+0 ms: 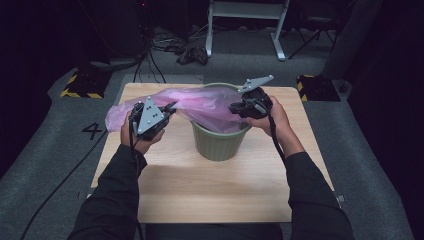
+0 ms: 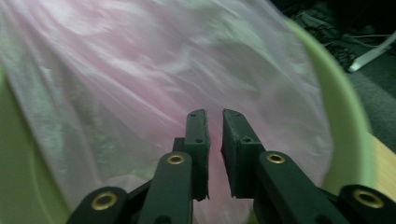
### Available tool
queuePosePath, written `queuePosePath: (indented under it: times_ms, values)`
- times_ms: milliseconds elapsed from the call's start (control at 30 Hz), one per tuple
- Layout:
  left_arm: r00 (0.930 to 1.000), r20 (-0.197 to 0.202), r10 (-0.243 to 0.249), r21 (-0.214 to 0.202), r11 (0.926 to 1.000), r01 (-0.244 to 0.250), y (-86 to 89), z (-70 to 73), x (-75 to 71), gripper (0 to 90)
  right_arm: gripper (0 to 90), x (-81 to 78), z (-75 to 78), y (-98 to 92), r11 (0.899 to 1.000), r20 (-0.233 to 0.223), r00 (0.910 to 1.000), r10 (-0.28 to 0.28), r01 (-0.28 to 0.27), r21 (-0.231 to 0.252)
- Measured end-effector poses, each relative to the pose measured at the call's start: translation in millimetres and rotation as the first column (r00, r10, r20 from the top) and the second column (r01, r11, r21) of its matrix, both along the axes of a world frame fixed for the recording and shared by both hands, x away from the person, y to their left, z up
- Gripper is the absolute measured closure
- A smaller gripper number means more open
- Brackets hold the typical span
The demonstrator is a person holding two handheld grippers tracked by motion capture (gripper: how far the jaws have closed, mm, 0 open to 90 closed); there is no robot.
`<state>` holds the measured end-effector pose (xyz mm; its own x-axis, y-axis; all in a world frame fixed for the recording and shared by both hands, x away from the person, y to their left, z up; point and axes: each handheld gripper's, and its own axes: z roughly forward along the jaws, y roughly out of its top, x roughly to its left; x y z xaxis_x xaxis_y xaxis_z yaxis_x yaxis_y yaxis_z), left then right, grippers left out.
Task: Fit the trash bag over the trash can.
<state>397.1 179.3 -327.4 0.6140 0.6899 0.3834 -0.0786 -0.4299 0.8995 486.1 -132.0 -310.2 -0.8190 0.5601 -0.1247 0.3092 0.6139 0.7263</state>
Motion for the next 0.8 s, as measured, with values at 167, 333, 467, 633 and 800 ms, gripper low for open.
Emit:
queuePosePath:
  times_ms: [167, 333, 467, 633, 800]
  values:
    - [0.9996, 0.002, -0.03, 0.011, 0.9995, 0.03, -16.9, 3.4, 1.5, 89.7, 83.5, -2.6, -6.4, 9.2, 1.0, -0.037, 0.9991, 0.02, -0.021, -0.023]
    - [0.9979, -0.005, -0.065, 0.021, 0.9977, 0.065, -32.8, 5.4, 4.1, 89.7, 81.4, -10.7, -8.2, 13.7, 0.998, -0.039, 0.9974, 0.061, -0.061, -0.004]
    - [0.9964, -0.014, -0.084, 0.034, 0.9959, 0.084, -40.6, 3.7, 6.4, 89.7, 74.6, -17.5, -8.3, 12.2, 0.996, -0.032, 0.9957, 0.086, -0.086, 0.025]
    - [0.9935, -0.035, -0.109, 0.032, 0.9934, 0.11, -47.2, -2.1, 7.5, 89.6, 46.5, -32.7, 2.4, 1.2, 0.988, 0.054, 0.9927, 0.108, -0.113, 0.104]
    - [0.9898, -0.043, -0.136, 0.023, 0.9904, 0.137, -52.5, -3.4, 6.0, 89.6, 27.3, -41.0, 14.8, -3.9, 0.984, 0.151, 0.9832, 0.103, -0.123, 0.132]
